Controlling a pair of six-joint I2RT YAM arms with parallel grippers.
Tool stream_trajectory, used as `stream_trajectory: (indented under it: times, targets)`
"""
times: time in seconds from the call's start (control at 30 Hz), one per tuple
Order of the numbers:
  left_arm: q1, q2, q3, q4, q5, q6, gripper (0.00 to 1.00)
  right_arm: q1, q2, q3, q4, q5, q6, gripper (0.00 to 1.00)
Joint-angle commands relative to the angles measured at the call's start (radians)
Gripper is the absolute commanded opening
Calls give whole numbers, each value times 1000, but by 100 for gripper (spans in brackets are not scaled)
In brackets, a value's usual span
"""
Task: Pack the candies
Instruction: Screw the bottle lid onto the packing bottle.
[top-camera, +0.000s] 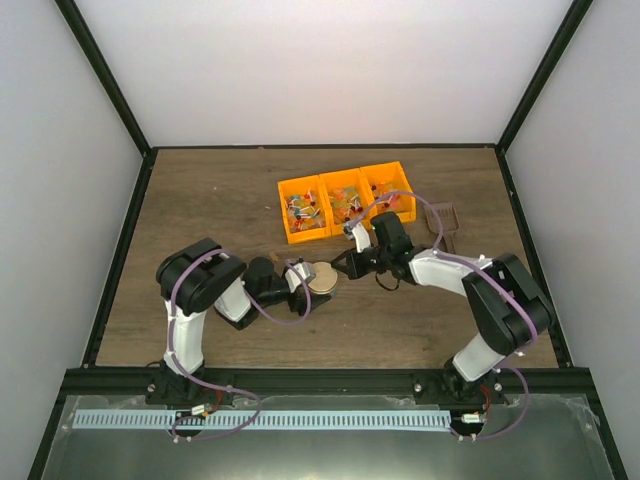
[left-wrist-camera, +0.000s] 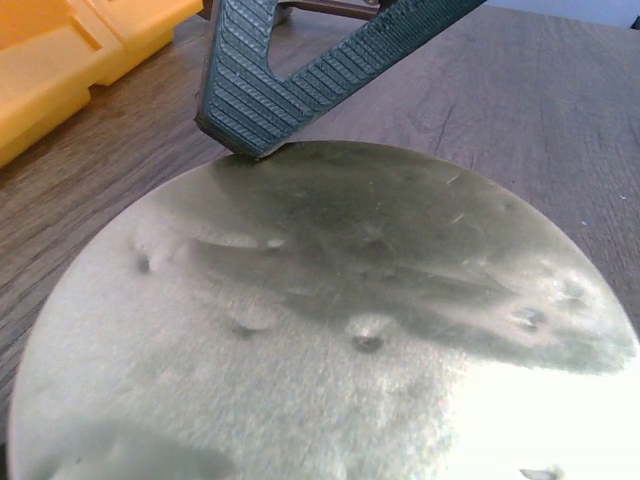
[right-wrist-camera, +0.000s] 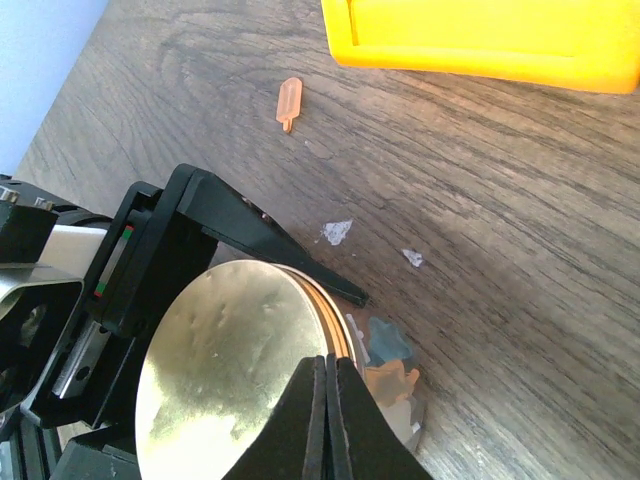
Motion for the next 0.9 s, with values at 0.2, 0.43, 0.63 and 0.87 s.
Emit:
stream_trajectory:
  times: [0.2, 0.43, 0.63, 0.87]
  targets:
    - [24, 38, -1, -133, -103, -79, 84, 142, -95, -186, -68, -132, 157, 1]
    - [25, 38, 1, -131, -105, -82, 84, 181, -153, -242, -13, -120, 240, 1]
    - [26, 39, 0, -128, -106, -86, 84, 195, -184, -243, -10, -100, 269, 1]
    - [26, 38, -1, -126, -105, -85, 84, 194, -239, -223, -76, -42, 250, 1]
